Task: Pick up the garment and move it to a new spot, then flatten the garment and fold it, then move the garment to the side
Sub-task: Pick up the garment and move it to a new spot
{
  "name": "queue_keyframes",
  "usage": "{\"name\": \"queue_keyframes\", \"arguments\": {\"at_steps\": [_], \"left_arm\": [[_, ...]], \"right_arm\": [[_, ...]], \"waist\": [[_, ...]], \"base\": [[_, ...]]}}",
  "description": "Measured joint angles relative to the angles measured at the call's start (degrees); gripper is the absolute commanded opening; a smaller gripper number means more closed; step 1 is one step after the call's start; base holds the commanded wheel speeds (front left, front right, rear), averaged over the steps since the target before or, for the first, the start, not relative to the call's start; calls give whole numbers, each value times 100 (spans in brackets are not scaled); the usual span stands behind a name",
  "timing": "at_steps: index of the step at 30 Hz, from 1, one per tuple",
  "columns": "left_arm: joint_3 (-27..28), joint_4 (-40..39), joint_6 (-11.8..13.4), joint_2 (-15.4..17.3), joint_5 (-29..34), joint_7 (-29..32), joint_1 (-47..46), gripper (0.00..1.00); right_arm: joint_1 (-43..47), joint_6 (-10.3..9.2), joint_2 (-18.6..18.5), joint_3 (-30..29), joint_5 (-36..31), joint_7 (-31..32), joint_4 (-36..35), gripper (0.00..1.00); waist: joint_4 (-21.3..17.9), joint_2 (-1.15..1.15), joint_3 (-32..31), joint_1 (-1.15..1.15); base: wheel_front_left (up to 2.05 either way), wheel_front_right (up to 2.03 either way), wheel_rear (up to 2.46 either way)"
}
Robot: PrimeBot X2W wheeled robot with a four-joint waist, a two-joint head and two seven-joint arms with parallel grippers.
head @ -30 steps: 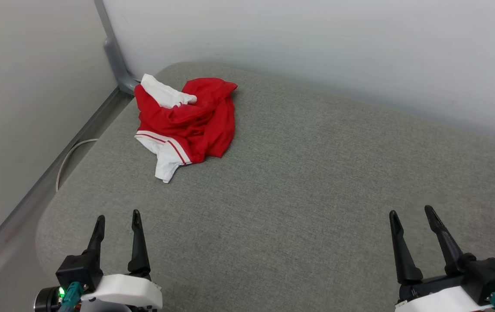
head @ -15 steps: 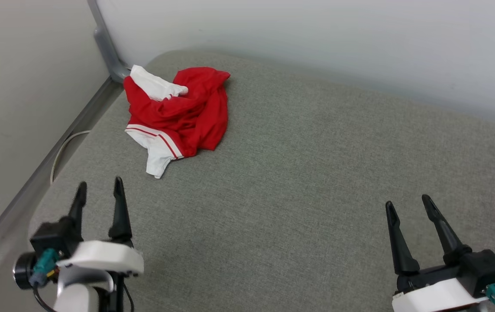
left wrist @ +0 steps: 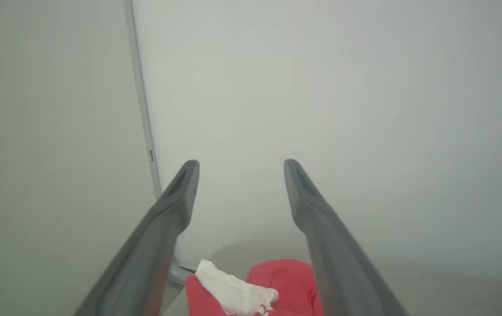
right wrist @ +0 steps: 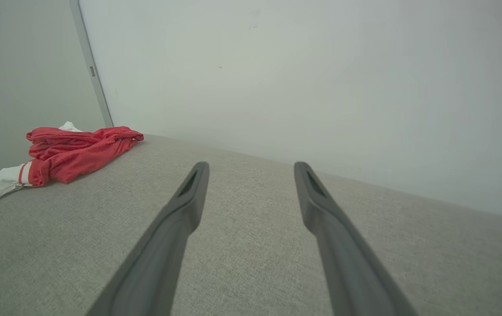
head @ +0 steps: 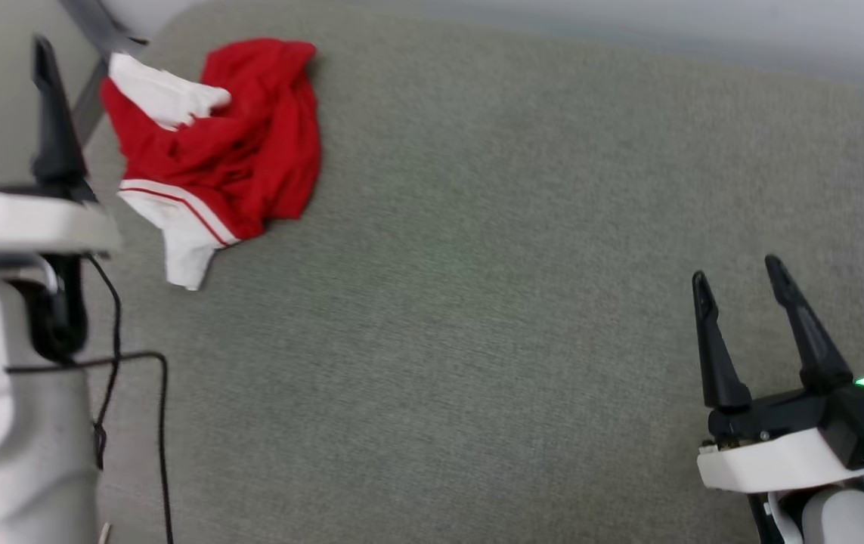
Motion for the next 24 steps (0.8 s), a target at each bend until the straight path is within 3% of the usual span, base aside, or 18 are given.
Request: {"name": "queue_keyframes", "arguments": {"at_steps": [6,10,16,24], "left_arm": [[-66,375,-62,542,-159,18,-864,100],[-233,697,-88,872,-481,376,-1377,100],[-1105,1218,-94,1571,-1274,1553,-1802,100],[-2616,1556,-96,2395,-2458,3771,-1945,100]], "right_arm": [[-203,0,0,-41,-98,0,-203,100],[-284,0,0,-69,-152,0,-334,100],[-348,0,-1,-86,-198,0,-472,100],[-414,0,-1,-125,-250,0,-555,100]], "waist": [[-282,0,487,0],[-460,0,732,0],[-662,0,968,0],[-747,0,1184,0]], "base": [[0,0,0],[0,0,0],[0,0,0],[0,0,0]]}}
